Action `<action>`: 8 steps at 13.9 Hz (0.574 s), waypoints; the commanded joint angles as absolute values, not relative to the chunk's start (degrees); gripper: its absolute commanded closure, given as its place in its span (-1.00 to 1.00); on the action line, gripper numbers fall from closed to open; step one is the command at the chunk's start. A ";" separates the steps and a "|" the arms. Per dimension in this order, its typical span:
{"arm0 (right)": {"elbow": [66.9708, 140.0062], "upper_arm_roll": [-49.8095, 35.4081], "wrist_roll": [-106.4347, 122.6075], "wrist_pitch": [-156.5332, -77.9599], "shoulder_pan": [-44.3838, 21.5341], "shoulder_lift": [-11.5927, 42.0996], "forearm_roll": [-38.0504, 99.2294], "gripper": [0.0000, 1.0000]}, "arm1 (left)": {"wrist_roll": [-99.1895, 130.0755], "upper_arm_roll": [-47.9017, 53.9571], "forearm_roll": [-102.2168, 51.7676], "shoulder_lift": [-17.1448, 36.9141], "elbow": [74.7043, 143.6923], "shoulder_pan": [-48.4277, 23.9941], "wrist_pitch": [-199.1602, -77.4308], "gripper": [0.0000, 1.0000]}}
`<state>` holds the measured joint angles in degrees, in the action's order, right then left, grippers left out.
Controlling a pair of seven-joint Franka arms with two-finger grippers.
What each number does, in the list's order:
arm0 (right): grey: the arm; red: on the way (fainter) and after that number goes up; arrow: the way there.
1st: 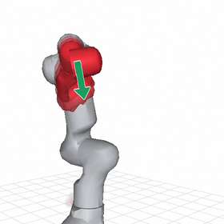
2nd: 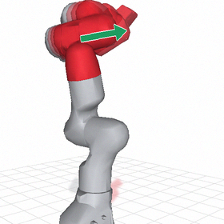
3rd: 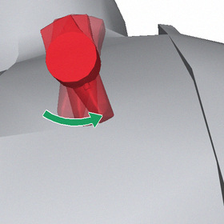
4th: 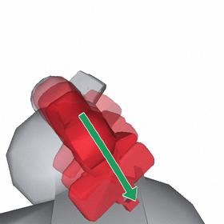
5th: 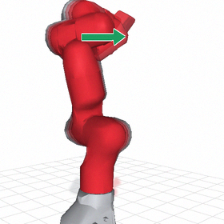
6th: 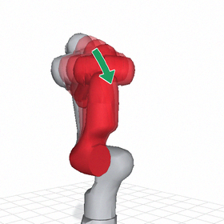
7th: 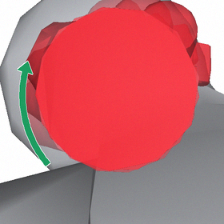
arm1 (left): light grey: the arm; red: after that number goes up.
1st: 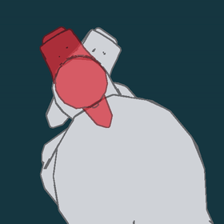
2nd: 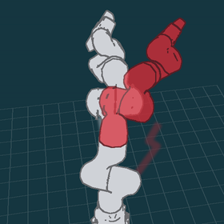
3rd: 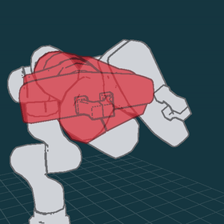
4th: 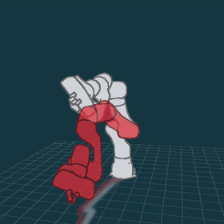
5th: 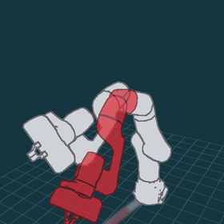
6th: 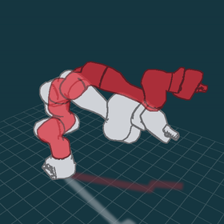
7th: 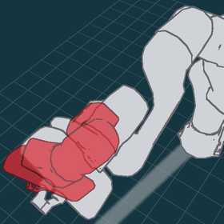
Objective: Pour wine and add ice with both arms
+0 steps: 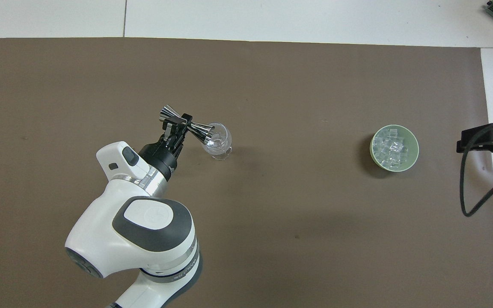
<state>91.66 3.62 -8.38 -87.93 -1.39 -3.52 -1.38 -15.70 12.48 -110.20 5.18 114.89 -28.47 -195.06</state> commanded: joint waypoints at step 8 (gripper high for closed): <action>92.90 3.34 -7.47 -87.36 -0.88 -4.83 -0.09 -1.00 | -23.28 11.78 -109.34 6.85 112.41 -31.03 -199.42 1.00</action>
